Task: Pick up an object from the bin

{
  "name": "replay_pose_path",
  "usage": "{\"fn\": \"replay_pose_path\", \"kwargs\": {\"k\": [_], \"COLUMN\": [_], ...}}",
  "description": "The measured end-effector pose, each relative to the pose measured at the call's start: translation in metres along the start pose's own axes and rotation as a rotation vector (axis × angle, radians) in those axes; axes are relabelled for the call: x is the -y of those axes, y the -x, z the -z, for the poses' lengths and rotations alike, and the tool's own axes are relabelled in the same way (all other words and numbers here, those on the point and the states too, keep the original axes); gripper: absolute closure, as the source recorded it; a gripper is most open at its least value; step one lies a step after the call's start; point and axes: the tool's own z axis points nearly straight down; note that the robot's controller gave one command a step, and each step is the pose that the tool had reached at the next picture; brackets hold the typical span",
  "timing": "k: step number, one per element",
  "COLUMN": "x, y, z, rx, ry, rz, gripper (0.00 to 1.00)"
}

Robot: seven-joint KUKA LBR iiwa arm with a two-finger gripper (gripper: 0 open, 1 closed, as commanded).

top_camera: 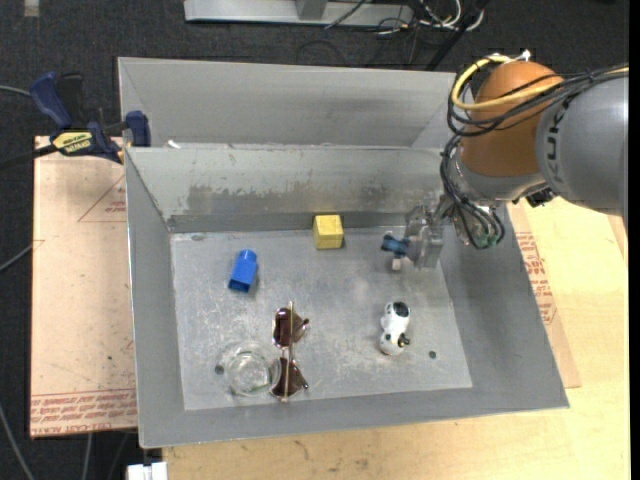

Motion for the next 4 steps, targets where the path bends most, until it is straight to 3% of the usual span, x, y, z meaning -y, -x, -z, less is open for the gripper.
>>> {"fn": "replay_pose_path", "kwargs": {"k": [2,4], "x": [0.000,0.000], "y": [0.003,0.002], "z": [0.031,0.055], "rx": [0.012,0.005], "ry": [-0.002,-0.001], "rz": [0.000,0.000], "gripper": [1.00,1.00]}}
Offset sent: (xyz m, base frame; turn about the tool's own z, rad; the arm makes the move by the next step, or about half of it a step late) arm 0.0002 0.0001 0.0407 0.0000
